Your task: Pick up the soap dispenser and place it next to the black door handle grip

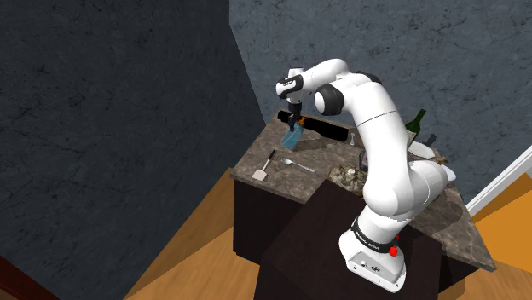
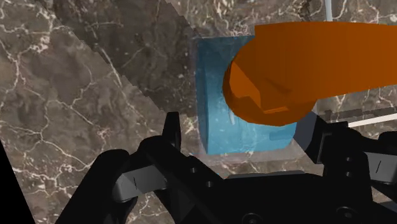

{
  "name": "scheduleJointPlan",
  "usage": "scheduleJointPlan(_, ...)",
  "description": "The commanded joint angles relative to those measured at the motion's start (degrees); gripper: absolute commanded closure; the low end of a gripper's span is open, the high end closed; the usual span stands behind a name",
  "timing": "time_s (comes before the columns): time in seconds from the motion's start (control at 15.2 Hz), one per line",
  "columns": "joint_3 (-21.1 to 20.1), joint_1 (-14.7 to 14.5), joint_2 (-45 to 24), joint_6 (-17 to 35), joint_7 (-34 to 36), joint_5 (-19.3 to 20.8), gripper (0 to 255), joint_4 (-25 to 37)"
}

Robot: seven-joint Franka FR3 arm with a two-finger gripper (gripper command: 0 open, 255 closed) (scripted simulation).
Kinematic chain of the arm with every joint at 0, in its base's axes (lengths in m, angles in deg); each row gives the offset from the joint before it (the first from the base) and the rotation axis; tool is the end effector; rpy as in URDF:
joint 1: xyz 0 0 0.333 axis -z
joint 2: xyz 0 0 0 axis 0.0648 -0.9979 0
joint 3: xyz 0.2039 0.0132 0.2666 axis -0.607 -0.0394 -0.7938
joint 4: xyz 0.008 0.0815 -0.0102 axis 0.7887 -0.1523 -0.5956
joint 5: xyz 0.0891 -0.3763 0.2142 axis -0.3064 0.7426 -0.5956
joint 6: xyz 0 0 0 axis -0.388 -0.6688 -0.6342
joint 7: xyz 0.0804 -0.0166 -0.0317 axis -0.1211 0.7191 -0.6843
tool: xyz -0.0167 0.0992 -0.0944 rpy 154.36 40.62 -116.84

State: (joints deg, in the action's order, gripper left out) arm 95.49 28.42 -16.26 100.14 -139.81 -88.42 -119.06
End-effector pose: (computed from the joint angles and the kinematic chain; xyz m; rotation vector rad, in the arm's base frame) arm 0.6403 -0.4797 0.1752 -3.0917 -0.3467 0.2740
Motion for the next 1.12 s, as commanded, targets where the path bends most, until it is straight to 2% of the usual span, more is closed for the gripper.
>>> scheduleJointPlan(0.0, 0.01, 0.01, -0.04, 0.01, 0.00, 0.00, 0, -0.02)
scheduleJointPlan(0.26, 0.01, 0.01, -0.02, 0.03, -0.01, 0.01, 0, -0.06)
scheduleJointPlan(0.53, 0.34, 0.01, 1.76, -6.05, 0.37, 0.48, 0, 4.32)
scheduleJointPlan(1.06, 0.34, 0.01, 1.76, -6.05, 0.37, 0.48, 0, 4.32)
